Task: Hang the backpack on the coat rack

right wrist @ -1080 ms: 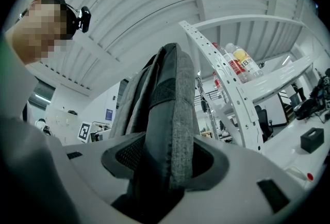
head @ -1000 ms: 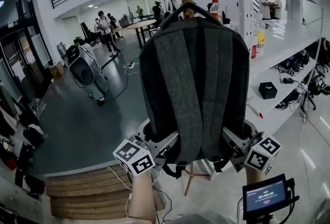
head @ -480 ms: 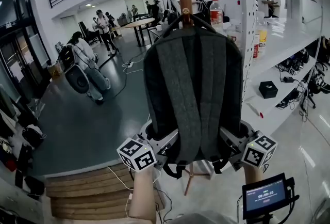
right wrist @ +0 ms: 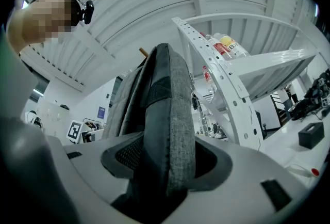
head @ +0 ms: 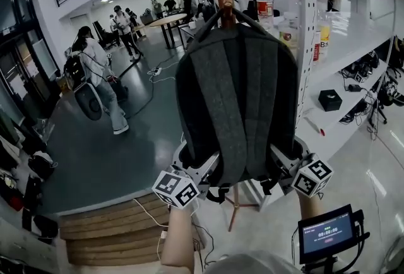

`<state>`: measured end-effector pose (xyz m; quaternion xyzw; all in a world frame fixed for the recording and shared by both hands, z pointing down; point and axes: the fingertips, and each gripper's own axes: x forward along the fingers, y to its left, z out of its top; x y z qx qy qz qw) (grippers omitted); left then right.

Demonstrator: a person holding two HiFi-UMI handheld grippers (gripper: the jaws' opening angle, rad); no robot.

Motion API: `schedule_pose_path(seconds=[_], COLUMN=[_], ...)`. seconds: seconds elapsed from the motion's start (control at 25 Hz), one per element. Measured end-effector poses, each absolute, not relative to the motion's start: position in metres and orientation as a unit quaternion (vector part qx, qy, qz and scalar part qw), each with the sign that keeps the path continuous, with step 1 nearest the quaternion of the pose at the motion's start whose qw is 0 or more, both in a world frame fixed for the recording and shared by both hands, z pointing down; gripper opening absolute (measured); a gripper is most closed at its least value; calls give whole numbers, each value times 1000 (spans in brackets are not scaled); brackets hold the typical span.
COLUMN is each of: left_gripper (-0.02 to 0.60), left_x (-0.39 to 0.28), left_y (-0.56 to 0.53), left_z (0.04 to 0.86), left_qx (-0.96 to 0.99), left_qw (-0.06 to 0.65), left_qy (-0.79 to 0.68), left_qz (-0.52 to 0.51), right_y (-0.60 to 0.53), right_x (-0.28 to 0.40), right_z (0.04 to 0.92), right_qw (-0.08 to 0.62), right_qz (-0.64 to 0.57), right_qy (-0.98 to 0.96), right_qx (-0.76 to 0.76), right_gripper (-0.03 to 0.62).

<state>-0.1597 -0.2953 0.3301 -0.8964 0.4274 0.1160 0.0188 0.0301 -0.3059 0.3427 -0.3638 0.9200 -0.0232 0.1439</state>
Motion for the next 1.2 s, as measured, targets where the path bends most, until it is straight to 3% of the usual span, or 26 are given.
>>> schedule_pose_path(seconds=[0.44, 0.56, 0.72, 0.92, 1.08, 1.2], left_gripper=[402, 402, 396, 337, 294, 221], left_x=[-165, -170, -175, -162, -163, -159], left_y=[-286, -280, -256, -227, -193, -174], left_z=[329, 328, 303, 275, 256, 251], left_qx=[-878, -872, -853, -851, -855, -863], left_qw=[67, 76, 144, 205, 196, 179], left_qy=[456, 465, 475, 458, 440, 425], left_qz=[132, 135, 165, 157, 192, 206], right_y=[-298, -290, -278, -260, -231, -210], right_x=[41, 49, 76, 91, 88, 87], right_z=[338, 332, 310, 282, 267, 261], right_qw=[181, 209, 287, 318, 322, 325], right_qz=[-17, -6, 18, 55, 74, 69], right_qy=[915, 911, 887, 878, 881, 889], right_qx=[-361, -355, -362, -354, -340, -314], right_gripper=[242, 244, 242, 242, 242, 241])
